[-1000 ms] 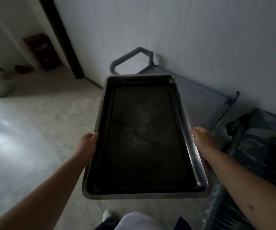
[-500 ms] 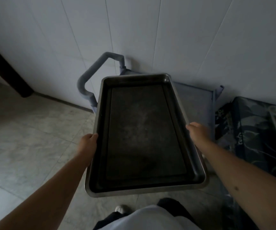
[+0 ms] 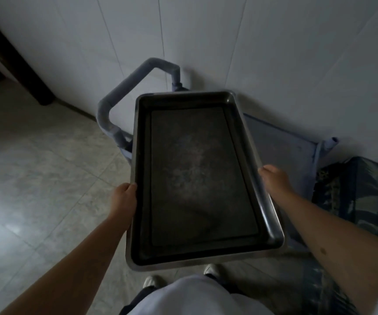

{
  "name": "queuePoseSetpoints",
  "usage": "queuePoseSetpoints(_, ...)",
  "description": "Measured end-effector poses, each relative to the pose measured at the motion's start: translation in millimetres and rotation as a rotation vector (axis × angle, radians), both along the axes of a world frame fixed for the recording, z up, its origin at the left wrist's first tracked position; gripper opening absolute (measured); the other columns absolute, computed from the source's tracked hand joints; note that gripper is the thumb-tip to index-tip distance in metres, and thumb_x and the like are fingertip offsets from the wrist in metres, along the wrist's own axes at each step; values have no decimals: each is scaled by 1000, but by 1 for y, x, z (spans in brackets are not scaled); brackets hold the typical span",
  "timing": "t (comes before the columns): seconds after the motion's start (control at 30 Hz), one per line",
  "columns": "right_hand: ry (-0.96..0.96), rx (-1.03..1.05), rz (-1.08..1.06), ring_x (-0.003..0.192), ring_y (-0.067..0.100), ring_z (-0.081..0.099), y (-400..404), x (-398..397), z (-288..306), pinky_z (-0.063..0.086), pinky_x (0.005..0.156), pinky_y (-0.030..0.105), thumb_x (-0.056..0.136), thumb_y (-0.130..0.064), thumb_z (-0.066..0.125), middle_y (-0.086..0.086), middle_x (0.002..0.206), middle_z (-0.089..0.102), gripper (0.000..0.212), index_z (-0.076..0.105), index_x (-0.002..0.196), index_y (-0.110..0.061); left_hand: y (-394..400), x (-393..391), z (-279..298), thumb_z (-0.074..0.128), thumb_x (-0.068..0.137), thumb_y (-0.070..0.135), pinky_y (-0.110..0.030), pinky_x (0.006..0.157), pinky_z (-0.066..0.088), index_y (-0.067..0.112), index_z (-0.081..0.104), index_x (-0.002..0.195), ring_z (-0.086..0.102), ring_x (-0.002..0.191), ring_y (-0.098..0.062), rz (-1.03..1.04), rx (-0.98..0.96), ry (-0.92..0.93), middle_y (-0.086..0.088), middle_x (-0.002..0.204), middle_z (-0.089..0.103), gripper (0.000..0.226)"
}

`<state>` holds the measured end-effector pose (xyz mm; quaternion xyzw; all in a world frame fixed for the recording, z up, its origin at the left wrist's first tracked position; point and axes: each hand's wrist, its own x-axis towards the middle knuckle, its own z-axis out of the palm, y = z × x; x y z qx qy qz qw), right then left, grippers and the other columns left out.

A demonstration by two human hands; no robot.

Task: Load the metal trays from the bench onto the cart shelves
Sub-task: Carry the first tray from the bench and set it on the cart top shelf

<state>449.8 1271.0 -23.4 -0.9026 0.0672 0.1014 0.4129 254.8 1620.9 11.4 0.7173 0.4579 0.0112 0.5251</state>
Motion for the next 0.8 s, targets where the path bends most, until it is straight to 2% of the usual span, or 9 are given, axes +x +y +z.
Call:
queuePoseSetpoints(0.07,29,-5,19,74,26,50,-4,19,-5,42,71,42,90,-17,55,25,80,59,25,60,83,7,-12,6,-2,50,97,24,-55,76,55,-5,66,94,59,73,-30,41,-9,-2,-25,83,62,33)
queuePoseSetpoints(0.2,92,87,50,66,18,41,-8,52,-11,33,61,34,90,-14,56,9,66,48,21,58,75,0,-33,16,-7,50,100,29,-57,85,55,1,65,103,66,91,-42,111,-112,-3,-30,104,65,32)
queuePoseSetpoints(0.27,88,126,85,60,15,36,-7,65,-11,30,56,33,90,-12,57,4,59,41,23,55,67,-11,-39,21,-7,49,101,30,-60,90,54,5,65,103,66,98,-42,141,-139,-14,-27,105,66,30)
queuePoseSetpoints(0.33,87,147,123,59,14,35,-5,75,-13,30,55,31,90,-13,57,2,60,41,20,55,70,-13,-42,24,-7,50,101,30,-61,92,53,3,65,103,65,100,-44,181,-148,-23,-27,106,66,31)
queuePoseSetpoints(0.43,83,139,186,58,13,36,-4,91,-18,31,56,31,91,-16,57,1,61,43,18,58,73,-12,-47,24,-10,51,101,28,-59,91,53,-4,62,107,65,94,-44,253,-196,-58,-30,103,64,33)
queuePoseSetpoints(0.5,77,113,226,58,14,37,-2,103,-21,30,55,31,91,-19,57,2,61,43,24,57,70,-9,-53,24,-10,51,101,27,-56,85,55,-3,61,107,64,85,-36,278,-219,-88,-23,97,63,32)
queuePoseSetpoints(0.63,40,-46,360,57,17,38,-2,124,-20,28,54,34,93,-26,53,3,56,40,38,41,59,-14,-71,27,-10,50,102,26,-57,87,54,-4,60,105,60,83,-31,334,-211,-137,-18,91,60,32)
queuePoseSetpoints(0.73,84,-97,398,57,16,43,-18,124,-20,32,55,32,96,-32,50,5,60,49,37,53,68,-8,-78,28,-12,51,101,26,-56,87,54,-4,61,105,61,84,-31,358,-200,-136,-19,92,61,32)
queuePoseSetpoints(0.8,146,3,366,61,15,47,-37,111,-19,35,60,33,98,-33,50,6,65,54,38,60,75,-5,-81,29,-14,52,100,27,-54,86,54,-2,63,106,61,85,-31,360,-195,-130,-21,93,62,32)
